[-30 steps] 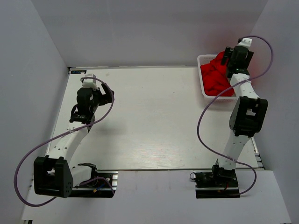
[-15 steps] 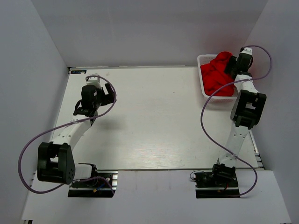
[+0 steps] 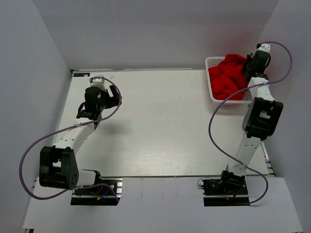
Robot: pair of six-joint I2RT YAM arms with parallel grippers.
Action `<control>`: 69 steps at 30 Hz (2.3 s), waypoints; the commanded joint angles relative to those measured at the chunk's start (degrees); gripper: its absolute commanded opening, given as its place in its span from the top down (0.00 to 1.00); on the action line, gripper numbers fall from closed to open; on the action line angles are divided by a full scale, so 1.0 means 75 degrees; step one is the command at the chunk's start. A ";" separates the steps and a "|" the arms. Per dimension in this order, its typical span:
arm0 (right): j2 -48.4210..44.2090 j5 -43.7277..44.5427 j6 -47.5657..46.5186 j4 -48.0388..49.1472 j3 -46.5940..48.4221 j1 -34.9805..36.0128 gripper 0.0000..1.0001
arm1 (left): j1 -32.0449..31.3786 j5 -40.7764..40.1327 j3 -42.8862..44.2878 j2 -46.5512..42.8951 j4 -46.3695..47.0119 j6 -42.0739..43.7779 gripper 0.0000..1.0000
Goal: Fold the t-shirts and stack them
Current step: Grab crumpled tshirt from bin with the right arm, then move the tshirt to the center of the board, then flatten out the tshirt
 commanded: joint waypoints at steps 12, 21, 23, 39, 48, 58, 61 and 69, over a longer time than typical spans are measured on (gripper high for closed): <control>-0.1994 -0.3851 0.0380 0.0592 0.1929 0.0138 1.00 | 0.0037 0.0200 0.0132 -0.0527 -0.0257 0.0107 0.00; -0.2439 -0.5968 0.0592 0.0448 0.2797 0.1438 1.00 | 0.0037 0.0200 0.0132 -0.1101 -0.0819 0.0107 0.00; -0.2532 -0.6027 0.0614 0.0647 0.2809 0.2092 1.00 | 0.0037 0.0200 0.0132 -0.1195 -0.0901 0.0177 0.00; -0.2230 -0.5443 0.0908 0.2302 -0.2613 0.3689 0.39 | 0.0037 -0.0200 -0.0618 -0.2391 -0.1957 -0.0034 0.00; -0.3232 -0.2448 0.0544 0.0650 -0.3716 0.3642 0.10 | -0.0033 0.2201 -0.1040 -0.1350 -0.0928 0.0434 0.00; -0.4687 -0.1479 0.1199 -0.0805 -0.5170 0.3666 0.10 | -0.0477 0.4181 0.0564 0.1263 -0.0187 0.1219 0.00; -0.4923 -0.1808 0.1435 -0.0700 -0.5780 0.3666 0.10 | -0.0816 0.3894 0.1454 0.2071 -0.0244 0.1524 0.00; -0.5017 -0.2066 0.1880 -0.0817 -0.6472 0.3677 0.10 | -0.1661 0.2732 0.4829 0.4720 -0.2142 0.2555 0.00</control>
